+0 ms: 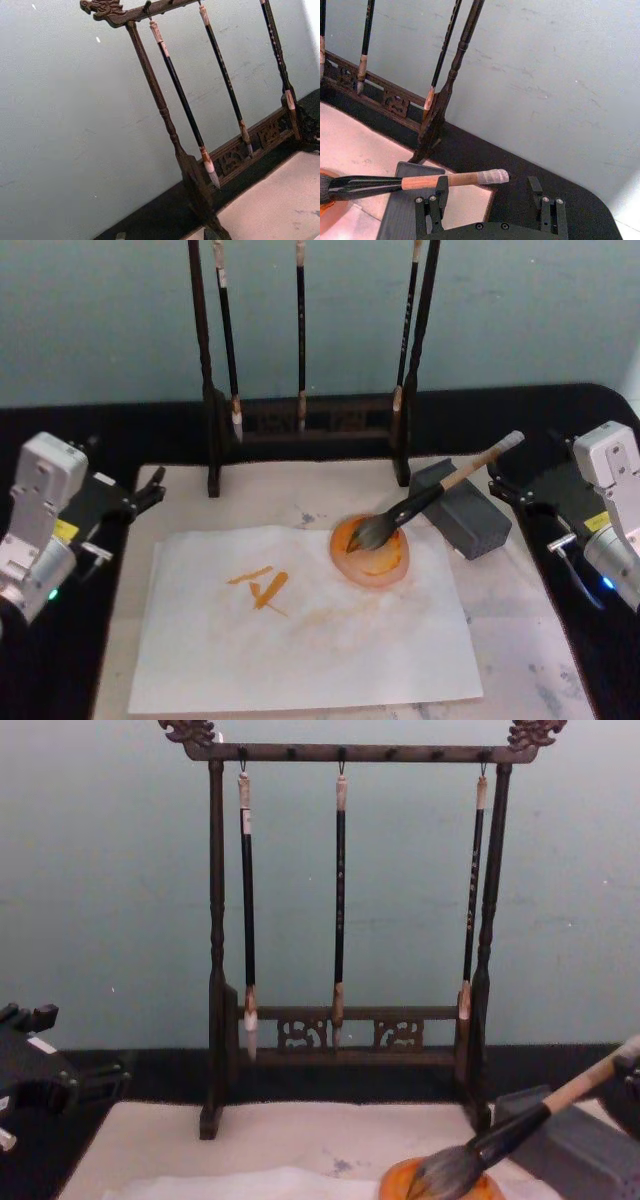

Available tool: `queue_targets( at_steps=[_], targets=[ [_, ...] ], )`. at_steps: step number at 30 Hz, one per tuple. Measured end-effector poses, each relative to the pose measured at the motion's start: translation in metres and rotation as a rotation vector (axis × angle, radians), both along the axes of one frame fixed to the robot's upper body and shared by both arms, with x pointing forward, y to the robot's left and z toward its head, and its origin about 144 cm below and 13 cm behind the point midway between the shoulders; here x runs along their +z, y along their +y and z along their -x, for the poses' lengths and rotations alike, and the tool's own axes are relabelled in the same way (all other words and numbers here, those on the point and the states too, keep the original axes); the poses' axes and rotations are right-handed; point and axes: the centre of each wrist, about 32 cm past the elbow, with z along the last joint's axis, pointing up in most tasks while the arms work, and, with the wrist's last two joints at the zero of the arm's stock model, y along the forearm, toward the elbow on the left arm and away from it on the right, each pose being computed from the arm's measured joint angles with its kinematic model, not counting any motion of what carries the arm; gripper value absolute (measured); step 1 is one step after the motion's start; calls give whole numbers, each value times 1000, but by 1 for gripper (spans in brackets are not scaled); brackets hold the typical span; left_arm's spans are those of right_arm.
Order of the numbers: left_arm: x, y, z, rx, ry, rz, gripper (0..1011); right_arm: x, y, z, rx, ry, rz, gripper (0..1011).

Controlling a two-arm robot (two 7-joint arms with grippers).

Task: Pick up the brush from the inkstone, write on the paper, then place the brush back to its original position.

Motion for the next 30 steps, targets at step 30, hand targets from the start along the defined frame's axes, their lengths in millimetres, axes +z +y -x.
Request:
queue_targets(
  at_steps=[30],
  targets=[
    [0,0,0,0,0,0,1010,5,-1,2,-7,43,-57,1000]
  ],
)
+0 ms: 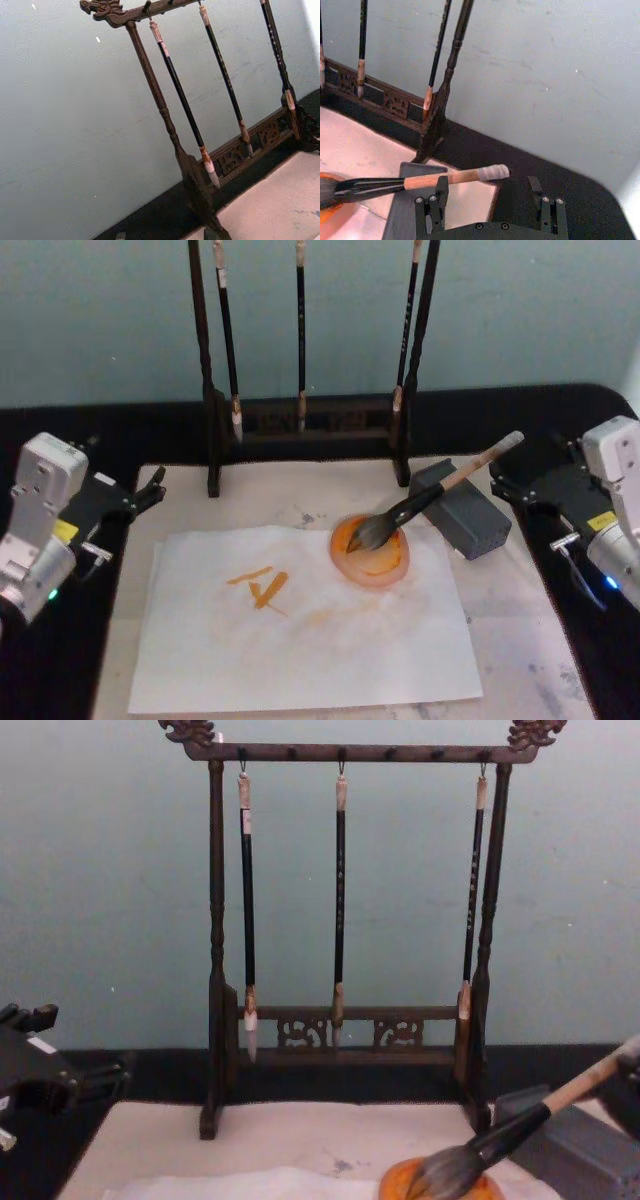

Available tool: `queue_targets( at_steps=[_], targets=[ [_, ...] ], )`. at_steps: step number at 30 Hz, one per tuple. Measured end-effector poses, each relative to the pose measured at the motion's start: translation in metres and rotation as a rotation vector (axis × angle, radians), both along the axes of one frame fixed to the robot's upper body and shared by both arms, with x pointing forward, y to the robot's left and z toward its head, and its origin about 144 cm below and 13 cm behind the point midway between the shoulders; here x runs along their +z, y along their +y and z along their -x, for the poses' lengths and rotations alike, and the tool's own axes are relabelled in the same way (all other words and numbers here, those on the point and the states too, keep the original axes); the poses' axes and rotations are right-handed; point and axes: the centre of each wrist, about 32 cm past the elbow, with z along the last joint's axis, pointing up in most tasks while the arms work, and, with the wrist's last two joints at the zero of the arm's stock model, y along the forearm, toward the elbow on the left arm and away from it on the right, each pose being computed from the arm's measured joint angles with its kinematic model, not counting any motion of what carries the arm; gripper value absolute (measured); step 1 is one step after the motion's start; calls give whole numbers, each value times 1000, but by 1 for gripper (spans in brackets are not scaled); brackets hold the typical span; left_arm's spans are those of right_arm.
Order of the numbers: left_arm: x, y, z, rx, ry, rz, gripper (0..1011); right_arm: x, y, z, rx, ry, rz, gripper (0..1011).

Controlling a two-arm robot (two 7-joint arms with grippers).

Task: Pick up the brush from the inkstone, write on the paper, then place the brush back to its original position.

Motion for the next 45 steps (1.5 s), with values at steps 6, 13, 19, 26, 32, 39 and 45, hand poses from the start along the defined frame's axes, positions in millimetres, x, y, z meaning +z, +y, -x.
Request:
queue_targets(
  at_steps=[6,13,19,26,32,39,45],
  targets=[
    [0,0,0,0,0,0,1010,7,-2,4,-1,69,-104,1000],
    [0,0,0,0,0,0,1010,19,-9,7,3,224,-339,1000],
    [0,0,0,0,0,0,1010,23,-15,6,-10,355,-565,1000],
    [0,0,0,0,0,0,1010,22,-19,2,-37,472,-772,1000],
    [0,0,0,0,0,0,1010,18,-20,-1,-46,525,-890,1000],
    [0,0,0,0,0,0,1009,13,-20,-7,-54,547,-972,1000],
    [0,0,0,0,0,0,1009,8,-20,-14,-58,548,-1016,1000]
  ],
)
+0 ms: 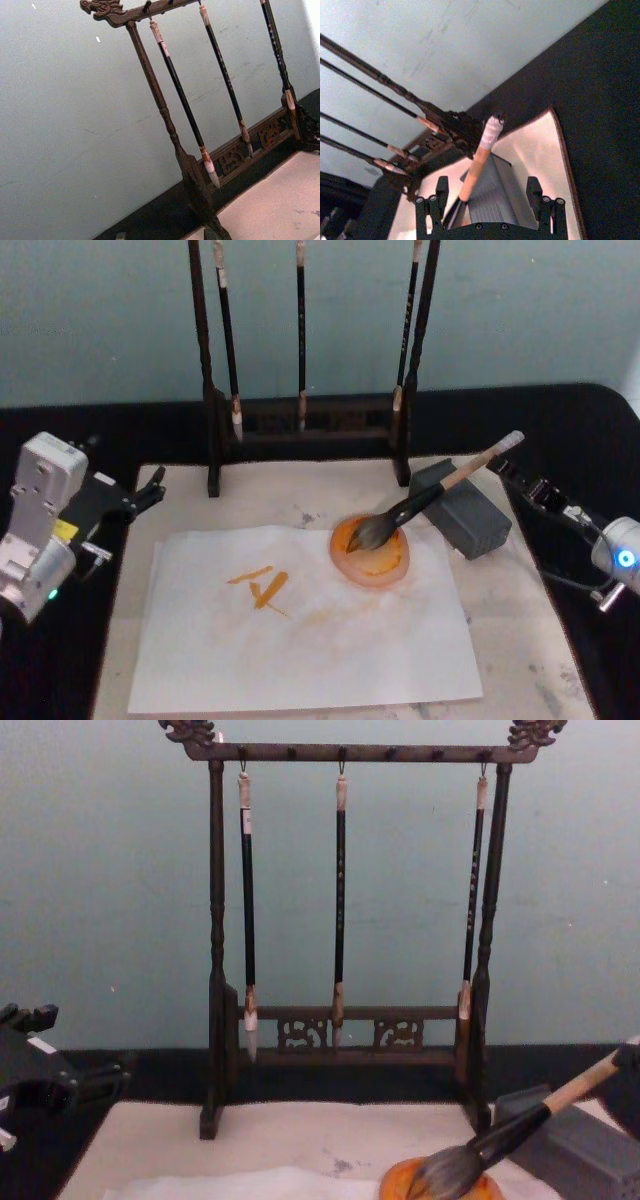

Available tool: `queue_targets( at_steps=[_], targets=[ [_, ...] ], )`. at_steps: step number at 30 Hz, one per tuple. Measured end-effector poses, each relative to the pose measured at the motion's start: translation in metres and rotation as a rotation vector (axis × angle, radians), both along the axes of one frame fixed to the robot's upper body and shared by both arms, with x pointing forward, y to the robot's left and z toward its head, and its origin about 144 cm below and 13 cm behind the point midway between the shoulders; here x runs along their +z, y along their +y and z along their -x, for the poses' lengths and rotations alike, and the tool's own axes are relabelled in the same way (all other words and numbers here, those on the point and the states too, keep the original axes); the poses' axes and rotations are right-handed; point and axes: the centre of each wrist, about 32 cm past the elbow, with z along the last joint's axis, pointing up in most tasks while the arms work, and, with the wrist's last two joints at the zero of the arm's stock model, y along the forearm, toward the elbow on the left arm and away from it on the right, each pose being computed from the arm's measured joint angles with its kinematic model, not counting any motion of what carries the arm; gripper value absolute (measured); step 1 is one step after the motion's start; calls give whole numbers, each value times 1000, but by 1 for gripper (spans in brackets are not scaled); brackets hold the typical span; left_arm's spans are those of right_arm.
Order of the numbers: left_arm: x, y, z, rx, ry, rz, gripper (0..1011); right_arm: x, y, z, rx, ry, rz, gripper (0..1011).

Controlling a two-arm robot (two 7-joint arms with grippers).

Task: Pick up the brush from the inkstone, write on the paper, then place the brush back to its original position.

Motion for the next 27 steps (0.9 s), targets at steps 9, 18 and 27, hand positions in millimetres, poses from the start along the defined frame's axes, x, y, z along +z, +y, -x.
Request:
queue_targets(
  at_steps=[9,18,27],
  targets=[
    [0,0,0,0,0,0,1010,-8,3,-14,-10,-35,-65,1000],
    [0,0,0,0,0,0,1010,-13,10,-27,0,-30,-92,1000],
    [0,0,0,0,0,0,1009,-15,14,-37,1,-35,-100,1000]
  ],
)
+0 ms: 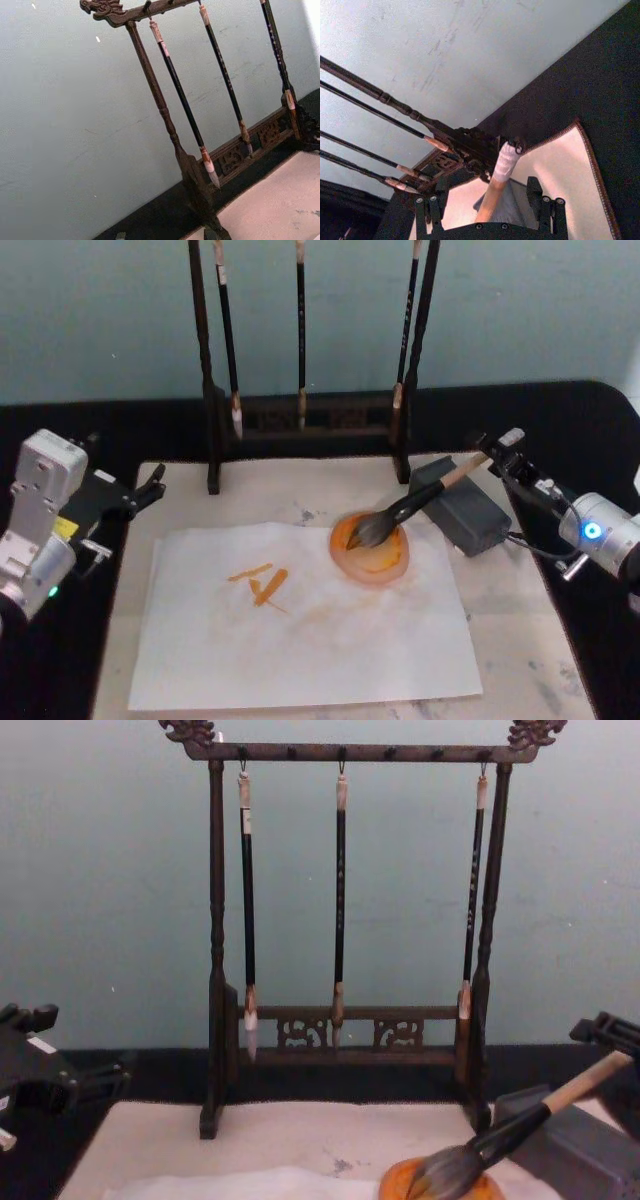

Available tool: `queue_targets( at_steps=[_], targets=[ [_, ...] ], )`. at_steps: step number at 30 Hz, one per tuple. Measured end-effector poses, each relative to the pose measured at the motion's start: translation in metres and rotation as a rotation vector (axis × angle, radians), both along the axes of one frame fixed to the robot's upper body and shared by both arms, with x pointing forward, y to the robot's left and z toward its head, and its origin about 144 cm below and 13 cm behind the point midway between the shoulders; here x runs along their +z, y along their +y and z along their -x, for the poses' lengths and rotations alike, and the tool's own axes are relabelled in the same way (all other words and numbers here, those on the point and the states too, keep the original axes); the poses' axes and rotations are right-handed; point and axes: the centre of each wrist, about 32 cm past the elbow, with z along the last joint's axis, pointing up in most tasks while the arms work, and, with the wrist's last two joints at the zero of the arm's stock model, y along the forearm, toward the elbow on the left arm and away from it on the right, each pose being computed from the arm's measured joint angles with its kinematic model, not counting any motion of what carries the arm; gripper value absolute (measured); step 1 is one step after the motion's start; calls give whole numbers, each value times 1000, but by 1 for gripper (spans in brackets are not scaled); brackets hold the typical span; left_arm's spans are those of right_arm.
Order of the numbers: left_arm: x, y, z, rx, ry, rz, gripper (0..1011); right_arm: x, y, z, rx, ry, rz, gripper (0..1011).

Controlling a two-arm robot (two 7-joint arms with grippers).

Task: Pick up the brush from the inkstone, write on the paper, then place the brush back to its original position.

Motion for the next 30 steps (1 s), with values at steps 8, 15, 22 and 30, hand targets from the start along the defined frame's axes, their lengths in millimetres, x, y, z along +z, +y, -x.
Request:
queue_targets(
  at_steps=[8,15,22,30],
  targets=[
    [0,0,0,0,0,0,1010,0,3,-7,-3,0,2,1000],
    [0,0,0,0,0,0,1009,2,7,-6,-15,14,-7,1000],
    [0,0,0,0,0,0,1010,3,11,-4,-34,34,-27,1000],
    [0,0,0,0,0,0,1009,2,13,-5,-50,44,-25,1000]
  ],
)
